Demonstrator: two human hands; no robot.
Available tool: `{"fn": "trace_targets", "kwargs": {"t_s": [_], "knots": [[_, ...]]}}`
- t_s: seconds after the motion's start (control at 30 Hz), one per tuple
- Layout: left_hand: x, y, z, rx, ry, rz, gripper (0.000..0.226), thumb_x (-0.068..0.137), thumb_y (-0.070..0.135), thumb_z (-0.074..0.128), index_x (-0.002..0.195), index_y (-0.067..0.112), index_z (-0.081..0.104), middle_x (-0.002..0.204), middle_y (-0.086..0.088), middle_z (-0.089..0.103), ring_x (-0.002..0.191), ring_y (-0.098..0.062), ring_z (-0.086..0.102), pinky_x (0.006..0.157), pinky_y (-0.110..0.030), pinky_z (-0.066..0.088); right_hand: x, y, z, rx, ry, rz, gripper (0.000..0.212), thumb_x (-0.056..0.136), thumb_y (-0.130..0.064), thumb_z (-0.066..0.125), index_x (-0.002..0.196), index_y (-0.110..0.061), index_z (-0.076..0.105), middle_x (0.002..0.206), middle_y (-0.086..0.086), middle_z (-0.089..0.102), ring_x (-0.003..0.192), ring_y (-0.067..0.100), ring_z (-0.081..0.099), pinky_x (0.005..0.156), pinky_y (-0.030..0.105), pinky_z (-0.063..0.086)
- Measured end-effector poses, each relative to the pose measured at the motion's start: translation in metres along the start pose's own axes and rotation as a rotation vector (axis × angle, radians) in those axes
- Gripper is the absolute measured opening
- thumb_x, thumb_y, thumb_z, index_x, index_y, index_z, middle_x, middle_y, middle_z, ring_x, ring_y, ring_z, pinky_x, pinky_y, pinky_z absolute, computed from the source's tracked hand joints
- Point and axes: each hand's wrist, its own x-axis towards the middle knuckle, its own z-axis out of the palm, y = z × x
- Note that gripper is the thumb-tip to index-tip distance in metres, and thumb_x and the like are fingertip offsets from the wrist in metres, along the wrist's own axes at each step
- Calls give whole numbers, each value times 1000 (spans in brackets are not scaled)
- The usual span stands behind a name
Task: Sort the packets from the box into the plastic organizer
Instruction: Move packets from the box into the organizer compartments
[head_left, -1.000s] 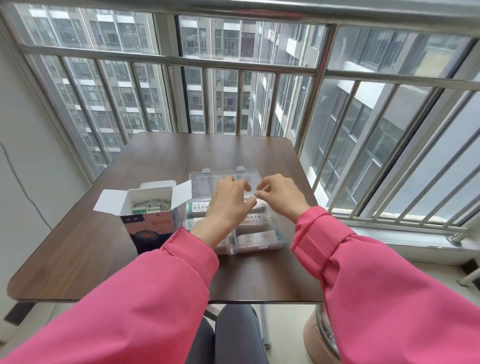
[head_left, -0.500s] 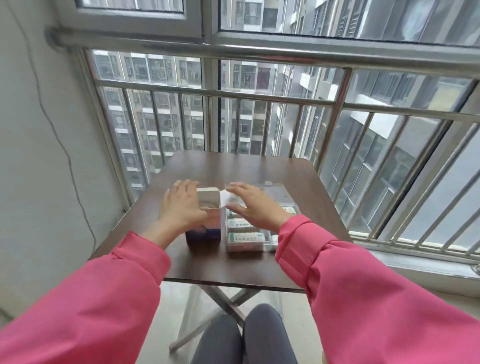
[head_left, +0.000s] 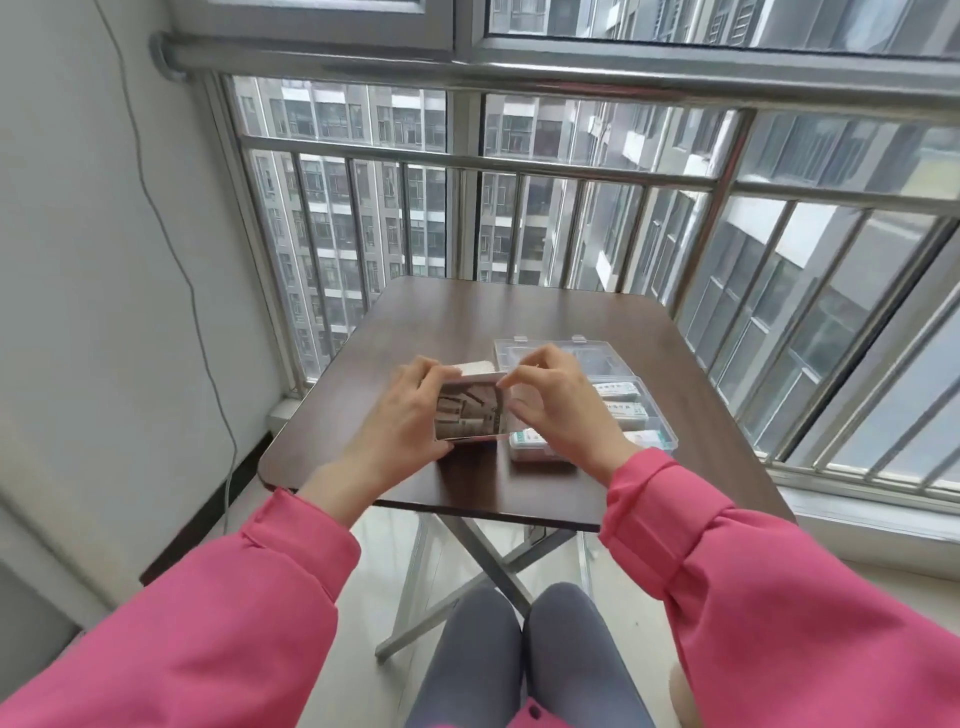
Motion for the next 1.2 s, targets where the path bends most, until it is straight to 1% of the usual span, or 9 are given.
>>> {"fn": "trace_targets", "kwargs": {"t_s": [0.13,0.33,0.4,0.57,0.73,0.87,1.0,1.1,1.2], "knots": [[-14,6,4,50,63,27,76,51,5,84,121,7,54,115,-11,53,100,-29,48,87,-22,30,-10,-5,6,-171,-23,7,27,76,-28,75,101,-18,70,134,11,42,124,30,36,101,43,37],[-19,10,6,39,60,10,75,54,6,83,122,10,53,119,-9,50,107,-26,47,89,-27,40,-9,-16,11,-343,-183,55,39,78,-41,70,105,-14,66,150,8,24,134,29,22,105,39,29],[-20,12,6,38,50,11,76,54,5,82,123,9,52,120,-9,50,108,-29,48,91,-30,41,-7,-17,14,-383,-194,66,39,79,-41,68,106,-13,66,149,7,26,133,27,24,104,37,28],[-21,14,6,41,43,-2,75,58,6,79,127,11,50,124,-7,47,111,-26,44,92,-24,35,-4,-20,20,-457,-201,68,36,84,-33,63,112,-10,65,145,4,32,131,25,29,100,36,30],[-20,12,4,20,43,-6,74,59,7,80,126,11,50,123,-7,47,112,-26,44,93,-26,37,-2,-15,34,-489,-167,64,24,87,-21,58,106,-10,67,141,6,37,127,27,33,97,37,31],[-20,11,6,9,57,-4,72,58,6,78,124,10,51,121,-7,48,110,-27,45,91,-26,37,-2,-13,40,-463,-103,58,19,81,-18,65,95,-7,71,135,10,44,124,31,38,97,41,33],[-17,11,6,6,70,-27,70,61,6,77,126,11,50,123,-6,47,111,-24,44,90,-26,39,-4,-17,36,-408,87,-43,16,54,-11,79,65,-8,68,111,16,61,102,37,55,74,45,50],[-12,10,5,28,66,-60,69,64,8,75,128,11,48,123,-5,47,112,-24,45,91,-30,42,-4,-17,24,-381,194,-143,12,62,-6,75,64,-10,64,107,15,61,103,35,53,73,40,52],[0,11,2,70,5,-95,71,69,17,73,134,12,42,130,-5,44,118,-25,44,99,-34,37,-1,-15,11,-349,237,-190,12,71,-4,74,68,-8,63,93,11,65,85,31,60,61,35,54]]}}
